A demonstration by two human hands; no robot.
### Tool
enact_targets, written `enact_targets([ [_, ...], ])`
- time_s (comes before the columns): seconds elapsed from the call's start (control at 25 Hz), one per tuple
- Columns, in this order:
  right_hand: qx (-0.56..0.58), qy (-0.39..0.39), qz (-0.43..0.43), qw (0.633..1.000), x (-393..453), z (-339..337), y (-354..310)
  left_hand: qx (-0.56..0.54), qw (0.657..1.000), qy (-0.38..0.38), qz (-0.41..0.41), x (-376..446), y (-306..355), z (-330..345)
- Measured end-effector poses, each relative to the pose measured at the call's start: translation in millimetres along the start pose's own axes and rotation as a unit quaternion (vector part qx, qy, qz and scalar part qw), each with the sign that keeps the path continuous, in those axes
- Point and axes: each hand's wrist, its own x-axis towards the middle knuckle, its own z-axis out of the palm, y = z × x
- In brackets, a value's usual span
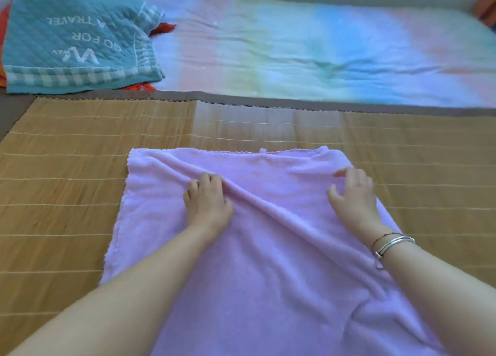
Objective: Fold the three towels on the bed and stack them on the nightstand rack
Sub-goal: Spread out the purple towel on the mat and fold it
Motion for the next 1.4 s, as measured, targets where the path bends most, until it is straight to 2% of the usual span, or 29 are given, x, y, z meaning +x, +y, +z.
enact_targets([
  [0.12, 0.046, -0.017, 0.135, 0.990, 5, -20, 51, -0.022, 0.996, -0.063, 0.056, -5, 55, 39],
  [0.2, 0.108, -0.035, 0.252, 0.961, 9, -28, 77, -0.053, 0.994, -0.094, 0.033, -9, 70, 60],
  [0.28, 0.229, -0.088, 0.321, 0.915, 17, -32, 88, -0.148, 0.987, -0.062, -0.010, -13, 71, 74],
  [0.32, 0.294, -0.121, 0.328, 0.890, 20, -34, 88, -0.211, 0.977, -0.033, -0.025, -13, 69, 77],
  [0.4, 0.379, -0.193, 0.277, 0.862, 23, -37, 79, -0.282, 0.958, -0.025, -0.043, -12, 66, 79],
  [0.48, 0.388, -0.229, 0.143, 0.881, 22, -34, 65, -0.274, 0.958, -0.062, -0.050, -7, 64, 78],
  [0.56, 0.296, -0.243, -0.057, 0.922, 20, -28, 53, -0.250, 0.962, -0.090, -0.057, 0, 64, 78],
  [0.64, 0.126, -0.265, -0.219, 0.930, 15, -17, 49, -0.229, 0.965, -0.108, -0.065, 3, 65, 79],
  [0.68, 0.056, -0.251, -0.263, 0.930, 11, -11, 50, -0.223, 0.966, -0.113, -0.068, 4, 64, 79],
  [0.72, 0.017, -0.217, -0.270, 0.938, 9, -7, 53, -0.221, 0.966, -0.116, -0.071, 5, 63, 79],
  [0.8, 0.010, -0.142, -0.182, 0.973, 12, -5, 58, -0.221, 0.966, -0.115, -0.074, 5, 62, 80],
  [0.88, -0.058, -0.116, -0.088, 0.988, 17, -2, 64, -0.225, 0.965, -0.110, -0.080, 5, 64, 79],
  [0.92, -0.108, -0.115, -0.068, 0.985, 20, 1, 66, -0.229, 0.964, -0.107, -0.082, 4, 65, 79],
  [1.04, -0.200, -0.063, -0.081, 0.974, 29, 10, 71, -0.252, 0.958, -0.100, -0.094, 3, 68, 76],
  [1.24, -0.258, -0.003, -0.251, 0.933, 42, 6, 88, -0.271, 0.952, -0.097, -0.101, 1, 71, 72],
  [1.28, -0.262, 0.004, -0.258, 0.930, 48, 0, 92, -0.275, 0.951, -0.097, -0.102, 0, 72, 71],
  [1.32, -0.259, 0.018, -0.235, 0.937, 58, -6, 97, -0.278, 0.950, -0.096, -0.103, 0, 73, 71],
  [1.4, -0.251, 0.054, -0.130, 0.958, 84, -23, 109, -0.282, 0.950, -0.086, -0.105, 0, 74, 71],
])
